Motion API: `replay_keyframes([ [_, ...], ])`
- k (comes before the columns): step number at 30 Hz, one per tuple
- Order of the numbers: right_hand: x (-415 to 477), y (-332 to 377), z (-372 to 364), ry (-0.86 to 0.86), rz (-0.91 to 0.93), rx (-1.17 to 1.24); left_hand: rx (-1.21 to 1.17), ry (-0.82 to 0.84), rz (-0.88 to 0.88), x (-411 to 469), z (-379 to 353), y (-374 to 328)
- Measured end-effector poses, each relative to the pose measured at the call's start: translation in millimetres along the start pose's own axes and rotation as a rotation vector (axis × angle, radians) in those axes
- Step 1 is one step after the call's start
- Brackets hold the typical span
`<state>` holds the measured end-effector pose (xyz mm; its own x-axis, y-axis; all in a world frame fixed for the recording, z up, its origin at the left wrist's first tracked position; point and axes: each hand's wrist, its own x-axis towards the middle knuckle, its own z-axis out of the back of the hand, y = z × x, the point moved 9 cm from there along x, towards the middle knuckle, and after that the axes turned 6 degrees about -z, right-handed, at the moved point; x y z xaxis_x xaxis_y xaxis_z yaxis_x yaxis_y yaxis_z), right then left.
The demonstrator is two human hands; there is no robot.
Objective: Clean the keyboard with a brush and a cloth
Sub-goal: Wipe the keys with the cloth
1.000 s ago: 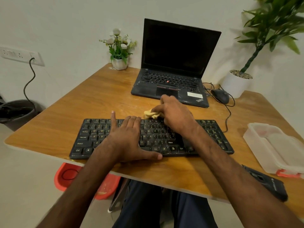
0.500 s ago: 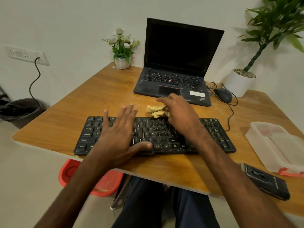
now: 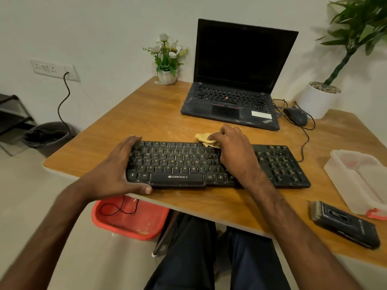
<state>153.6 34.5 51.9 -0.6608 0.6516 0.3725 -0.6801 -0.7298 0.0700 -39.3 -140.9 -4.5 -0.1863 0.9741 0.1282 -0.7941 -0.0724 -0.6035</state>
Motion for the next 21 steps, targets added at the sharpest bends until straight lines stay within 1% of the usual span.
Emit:
replay_keyframes([
  [2,-2.4,7.4,1.5,-0.001,0.0,0.035,0.0,-0.039,-0.014,0.2,0.4,-0.6],
  [4,-7.4,27.2,1.1,0.017,0.054,0.072,-0.013,-0.068,-0.018,-1.4,1.4,-1.8],
  [6,-10.7,44.1,1.0,0.036,0.122,0.049,-0.017,-0.085,-0.015,-2.5,2.1,-3.0],
  [8,-9.0,38.8,2.5,0.052,0.121,-0.009,-0.013,-0.097,-0.005,-2.5,2.7,-2.9],
  [13,-5.1,-8.9,9.2,0.016,-0.046,-0.079,0.002,-0.131,0.036,-3.0,3.1,3.2],
  [16,-3.7,-20.9,15.0,0.011,-0.167,-0.11,-0.006,-0.139,0.051,-2.7,3.0,4.9],
  [18,-3.9,-4.2,16.2,-0.001,-0.144,-0.099,-0.008,-0.147,0.052,-2.7,3.7,4.3],
  [21,-7.1,35.7,9.4,0.029,0.017,-0.07,-0.008,-0.149,0.049,-3.1,3.7,2.6],
])
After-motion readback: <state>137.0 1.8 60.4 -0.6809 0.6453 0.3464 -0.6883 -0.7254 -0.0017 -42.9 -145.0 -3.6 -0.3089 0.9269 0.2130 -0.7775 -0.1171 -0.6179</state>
